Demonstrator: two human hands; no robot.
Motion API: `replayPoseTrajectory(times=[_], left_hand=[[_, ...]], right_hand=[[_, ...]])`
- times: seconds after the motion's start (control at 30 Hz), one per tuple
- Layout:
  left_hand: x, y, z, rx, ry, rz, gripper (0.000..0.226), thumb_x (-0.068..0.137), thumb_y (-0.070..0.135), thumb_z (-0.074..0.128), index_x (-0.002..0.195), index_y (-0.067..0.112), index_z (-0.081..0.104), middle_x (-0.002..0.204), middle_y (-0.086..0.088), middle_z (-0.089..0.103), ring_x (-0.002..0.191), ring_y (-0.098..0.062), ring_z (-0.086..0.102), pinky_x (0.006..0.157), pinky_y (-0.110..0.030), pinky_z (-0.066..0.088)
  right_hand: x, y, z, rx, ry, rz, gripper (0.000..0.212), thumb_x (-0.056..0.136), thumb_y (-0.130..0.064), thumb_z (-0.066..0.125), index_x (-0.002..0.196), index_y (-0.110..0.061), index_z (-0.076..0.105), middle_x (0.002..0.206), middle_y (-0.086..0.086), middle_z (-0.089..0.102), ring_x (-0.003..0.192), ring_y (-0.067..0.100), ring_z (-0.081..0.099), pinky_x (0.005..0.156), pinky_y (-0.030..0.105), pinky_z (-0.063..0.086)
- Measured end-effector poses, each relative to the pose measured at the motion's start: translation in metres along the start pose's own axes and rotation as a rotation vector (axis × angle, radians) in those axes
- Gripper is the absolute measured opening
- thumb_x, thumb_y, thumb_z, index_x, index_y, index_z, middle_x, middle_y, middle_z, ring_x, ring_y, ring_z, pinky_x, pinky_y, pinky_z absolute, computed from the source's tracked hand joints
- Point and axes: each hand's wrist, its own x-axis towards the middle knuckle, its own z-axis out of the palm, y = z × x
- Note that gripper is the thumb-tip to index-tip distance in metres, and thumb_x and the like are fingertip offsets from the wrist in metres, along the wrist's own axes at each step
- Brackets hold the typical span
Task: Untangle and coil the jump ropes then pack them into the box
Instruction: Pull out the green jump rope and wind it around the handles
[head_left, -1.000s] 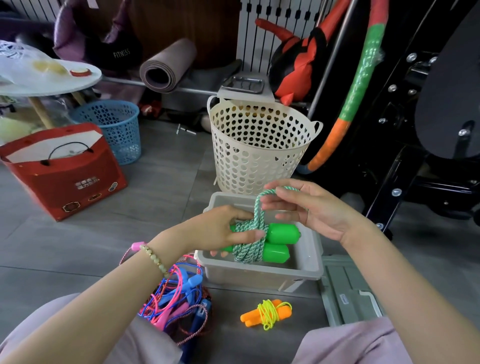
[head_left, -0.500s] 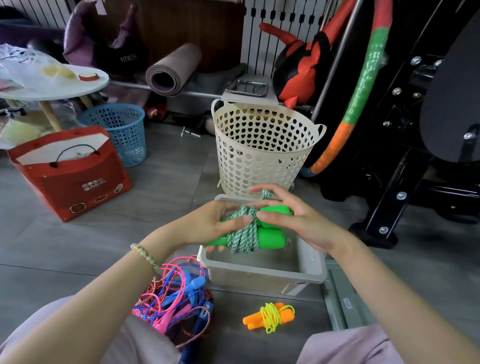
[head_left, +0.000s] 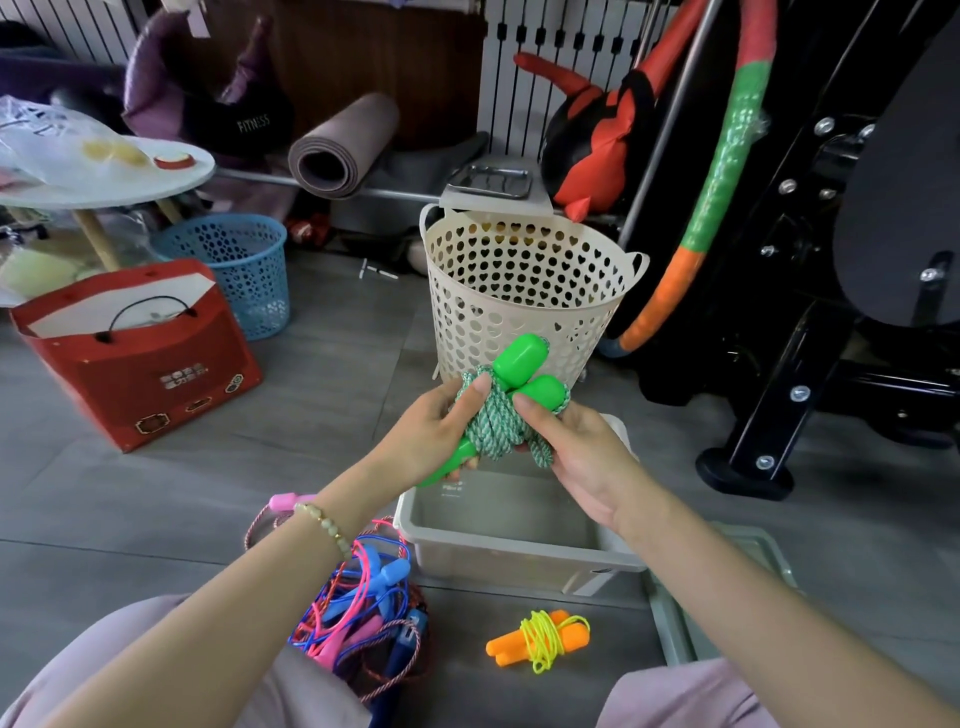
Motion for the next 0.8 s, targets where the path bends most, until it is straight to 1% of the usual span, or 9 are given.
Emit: replayPoseTrajectory(times=[0.1,0.17,0.27,0.33,0.4,0.47,0.57,0.7,0.8], left_hand=[[0.003,-0.008,-0.003,0.173,0.053,0.135,0.055,0.085,0.07,0.037,0.132,0.041,0.041,0.12,0.009,0.063,0.104,-0.018,0.062,0.088,-0.039,0.051],[0.0,-0.01,-0.002,0.254,0.041,0.202,0.059,0.084,0.069,0.042,0.137,0.045,0.028,0.132,0.006,0.053,0.113,-0.019,0.057,0.095,-0.039,0.048],[-0.001,-0.005,0.003,0.15,0.089,0.209,0.054,0.084,0.06,0.051,0.128,0.031,0.039,0.09,0.014,0.06,0.064,-0.01,0.056,0.063,-0.031,0.053],[0.003,0.002,0.003,-0.066,0.156,0.073,0.056,0.081,0.058,0.05,0.122,0.02,0.044,0.074,-0.003,0.051,0.049,-0.014,0.044,0.046,-0.028,0.044],[0.005,0.007,0.002,-0.236,0.185,-0.084,0.048,0.089,0.056,0.046,0.112,0.013,0.047,0.066,-0.007,0.046,0.048,-0.015,0.042,0.045,-0.025,0.04],[0.004,0.011,0.004,-0.354,0.156,-0.181,0.042,0.093,0.055,0.041,0.102,0.015,0.05,0.055,0.002,0.046,0.047,-0.013,0.042,0.044,-0.023,0.038],[0.004,0.014,0.006,-0.486,0.091,-0.252,0.043,0.091,0.062,0.038,0.09,0.02,0.052,0.051,0.004,0.04,0.043,-0.01,0.038,0.04,-0.02,0.035],[0.002,0.02,0.008,-0.52,0.035,-0.25,0.065,0.069,0.074,0.049,0.105,0.019,0.054,0.061,0.007,0.04,0.044,-0.006,0.036,0.041,-0.02,0.033],[-0.001,0.021,0.006,-0.555,-0.022,-0.253,0.063,0.064,0.07,0.053,0.103,0.02,0.057,0.058,0.01,0.047,0.047,-0.007,0.042,0.042,-0.02,0.037]], right_hand=[[0.003,-0.003,0.003,-0.009,0.056,-0.023,0.028,0.085,-0.02,0.061,0.109,-0.005,0.064,0.103,0.004,0.071,0.09,0.011,0.065,0.072,0.022,0.053],[0.004,-0.006,0.003,-0.047,0.074,-0.033,0.016,0.089,-0.018,0.059,0.101,-0.011,0.067,0.092,-0.002,0.072,0.079,0.006,0.065,0.062,0.016,0.049],[0.002,-0.01,0.001,-0.115,0.046,-0.048,0.019,0.092,-0.026,0.055,0.101,-0.016,0.068,0.099,-0.004,0.072,0.09,0.007,0.065,0.077,0.017,0.05],[-0.001,-0.013,0.003,-0.207,0.032,-0.134,0.017,0.095,-0.023,0.052,0.103,-0.022,0.067,0.107,-0.006,0.07,0.098,0.001,0.063,0.086,0.011,0.045],[-0.004,-0.013,0.007,-0.337,0.069,-0.31,0.017,0.092,-0.013,0.057,0.098,-0.026,0.065,0.1,-0.013,0.068,0.091,-0.007,0.062,0.081,0.007,0.044],[-0.006,-0.012,0.009,-0.428,0.148,-0.464,0.023,0.086,-0.005,0.065,0.1,-0.023,0.064,0.097,-0.015,0.067,0.087,-0.009,0.061,0.076,0.007,0.043],[-0.009,-0.01,0.009,-0.411,0.211,-0.555,0.024,0.082,-0.005,0.069,0.098,-0.022,0.064,0.099,-0.01,0.068,0.093,0.0,0.065,0.078,0.011,0.047],[-0.013,-0.014,0.009,-0.423,0.18,-0.616,0.023,0.083,-0.009,0.069,0.101,-0.021,0.061,0.105,-0.004,0.069,0.1,0.009,0.065,0.082,0.019,0.051],[-0.014,-0.017,0.007,-0.475,0.186,-0.672,0.012,0.087,-0.013,0.065,0.098,-0.016,0.065,0.094,0.001,0.071,0.087,0.013,0.069,0.075,0.032,0.056]])
